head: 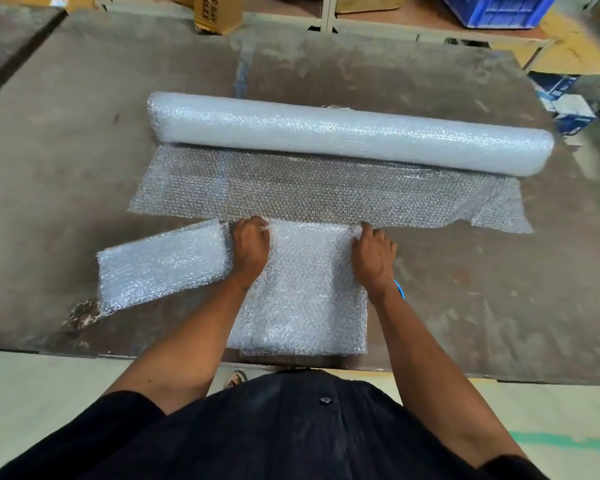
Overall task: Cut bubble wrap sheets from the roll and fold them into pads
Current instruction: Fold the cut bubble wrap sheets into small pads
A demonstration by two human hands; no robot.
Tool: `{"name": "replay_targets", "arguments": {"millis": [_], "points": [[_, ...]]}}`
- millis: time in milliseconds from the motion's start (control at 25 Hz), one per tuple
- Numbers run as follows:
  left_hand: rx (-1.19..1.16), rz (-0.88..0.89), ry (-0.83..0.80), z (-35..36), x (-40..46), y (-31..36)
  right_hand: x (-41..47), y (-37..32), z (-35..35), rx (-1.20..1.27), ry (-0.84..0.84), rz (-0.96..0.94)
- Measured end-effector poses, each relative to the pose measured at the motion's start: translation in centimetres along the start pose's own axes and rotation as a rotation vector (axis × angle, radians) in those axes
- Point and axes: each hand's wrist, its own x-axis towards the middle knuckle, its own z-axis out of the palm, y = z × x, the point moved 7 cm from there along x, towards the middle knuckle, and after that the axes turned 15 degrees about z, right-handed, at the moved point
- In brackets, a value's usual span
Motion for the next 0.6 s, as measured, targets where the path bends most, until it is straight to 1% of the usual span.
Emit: {"name": "replay_targets", "arguments": {"millis": [200,280,360,480,600], "points": [[-0.065,-0.048,0.032,-0.1,0.3,-0.5,1.0,0.9,-1.0,0.296,-0.013,0.054],[-0.079,-0.069,0.032,-0.1,0.1,-0.4,0.9,1.1,-1.2,0.311,0.002,0.088],[-0.084,-0.071,0.046,-0.4,-0.6,0.6,0.3,1.0,-2.0,0.289,0.051,0.072],[-0.074,0.031,0.054,-0.1,-1.9,3.8,-0.7,1.1,-2.4,0.275,0.117,-0.015],[-0.266,0.146,-0.030,1.7,-3.1,7.8,-1.6,0.8,-1.4,0.392,0.020,-0.135]]}}
